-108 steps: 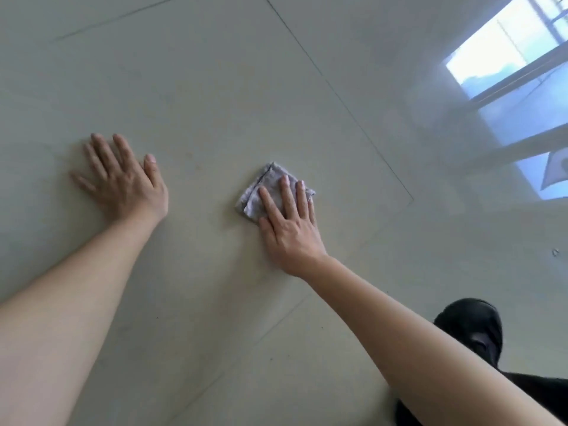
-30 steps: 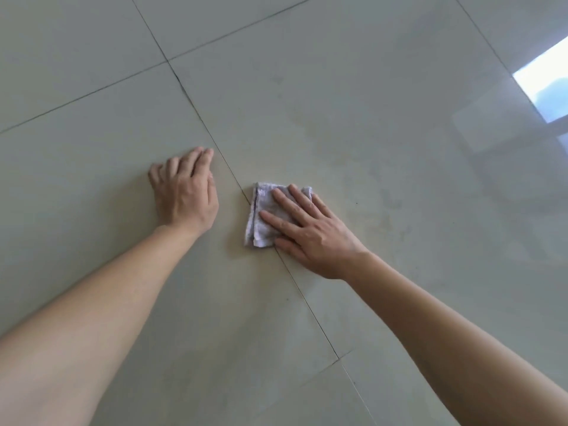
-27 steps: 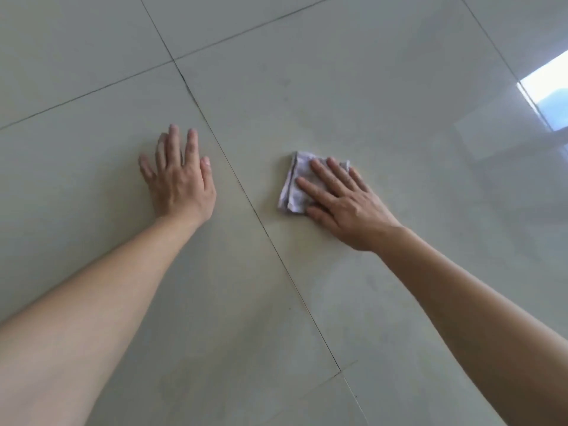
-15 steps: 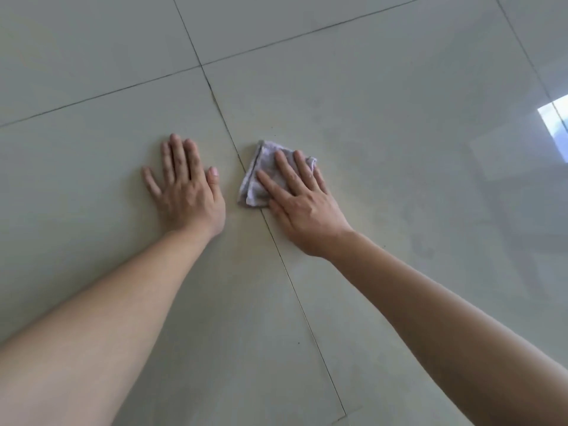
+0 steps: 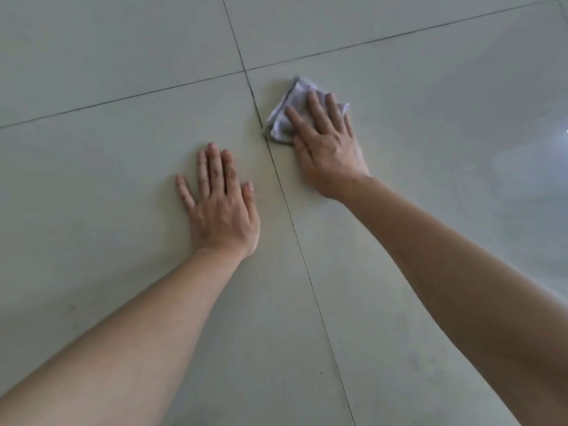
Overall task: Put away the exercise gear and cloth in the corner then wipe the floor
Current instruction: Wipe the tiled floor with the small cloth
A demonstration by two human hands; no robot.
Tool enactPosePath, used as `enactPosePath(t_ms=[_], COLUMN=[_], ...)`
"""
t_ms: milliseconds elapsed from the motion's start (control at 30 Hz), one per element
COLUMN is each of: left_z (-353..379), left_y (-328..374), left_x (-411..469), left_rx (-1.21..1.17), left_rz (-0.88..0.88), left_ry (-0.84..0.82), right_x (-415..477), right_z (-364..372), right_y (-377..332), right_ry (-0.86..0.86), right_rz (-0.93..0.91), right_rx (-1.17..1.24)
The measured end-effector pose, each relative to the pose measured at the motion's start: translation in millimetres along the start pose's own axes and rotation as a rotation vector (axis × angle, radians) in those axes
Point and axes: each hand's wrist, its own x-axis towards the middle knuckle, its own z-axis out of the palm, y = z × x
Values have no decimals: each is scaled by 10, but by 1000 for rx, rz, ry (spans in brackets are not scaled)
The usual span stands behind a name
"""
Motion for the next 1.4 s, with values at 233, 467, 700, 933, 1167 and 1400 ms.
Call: enactPosePath(t_ms=[233,467,700,933,1167,1400], left_z=[7,10,52,25,45,78], left_y=[-17,-18,-36,-23,-47,-45], left_x=[11,15,9,10,11,27], left_rx=[22,10,35,8,-35,-45], left_rz=[2,1,16,14,27,33], left_ry=[-23,-17,4,16,46,65], right_x=[621,737,483,-423,-1733,-2799], right_z=[-183,55,-439,-251,217,-317], right_y=[158,-692,1163,1053,234,1899], right_ry=[-70,-65,79,183,-35,48], right_rz=[-145,-56,181,606,-172,800], right_rx=[-92,-44,-48,54,-8,-5])
